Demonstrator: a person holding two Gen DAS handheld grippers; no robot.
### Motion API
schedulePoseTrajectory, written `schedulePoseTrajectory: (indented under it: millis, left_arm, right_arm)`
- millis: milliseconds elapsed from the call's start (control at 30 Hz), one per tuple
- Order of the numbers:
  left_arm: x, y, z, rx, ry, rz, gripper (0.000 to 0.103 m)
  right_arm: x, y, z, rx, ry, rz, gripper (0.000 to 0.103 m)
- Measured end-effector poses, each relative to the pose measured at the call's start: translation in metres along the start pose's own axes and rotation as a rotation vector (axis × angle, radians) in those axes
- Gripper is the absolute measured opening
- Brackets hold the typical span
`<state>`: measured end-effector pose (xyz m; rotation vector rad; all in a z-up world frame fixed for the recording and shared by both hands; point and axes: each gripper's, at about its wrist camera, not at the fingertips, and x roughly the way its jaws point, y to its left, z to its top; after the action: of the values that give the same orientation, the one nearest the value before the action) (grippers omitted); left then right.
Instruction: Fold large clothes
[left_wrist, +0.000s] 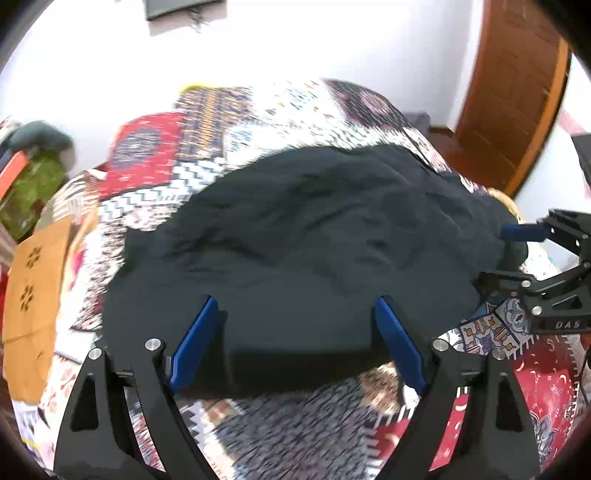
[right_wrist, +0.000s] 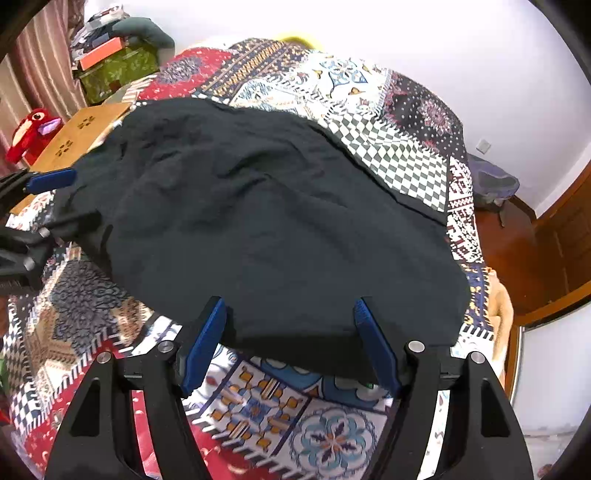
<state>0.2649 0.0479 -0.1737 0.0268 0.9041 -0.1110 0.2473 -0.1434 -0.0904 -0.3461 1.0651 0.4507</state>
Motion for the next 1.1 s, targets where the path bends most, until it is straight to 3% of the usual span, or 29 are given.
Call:
schedulePoseTrajectory:
  millis: [300, 500, 667, 900, 1100]
  left_arm:
    - [-0.046, 0.085, -0.033, -0.350, -0.050, -0.060, 0.088]
    - [-0.032, 0.114, -0.066, -0.539, -0.021, -0.206, 0.088]
    - [0.001, 0.122, -0.087, -0.704, 0.033, -0.383, 0.088]
    - [0.040, 0.130, -0.091, -0.847, 0.059, -0.525, 0.088]
    - [0.053, 0.128, -0.080, -0.843, 0.029, -0.499, 0.089]
  right_arm:
    - [-0.034, 0.014, 0.009, 0.010, -0.090, 0.016, 0.069]
    - [-0.030, 0.023, 0.014, -0.003, -0.101, 0.037, 0.069]
    - [-0.025, 0.033, 0.014, -0.031, -0.098, 0.018, 0.069]
    - [-0.013, 0.035, 0.015, -0.041, -0.076, 0.018, 0.069]
    - [0.013, 0.028, 0.019, 0.037, -0.005, 0.084, 0.069]
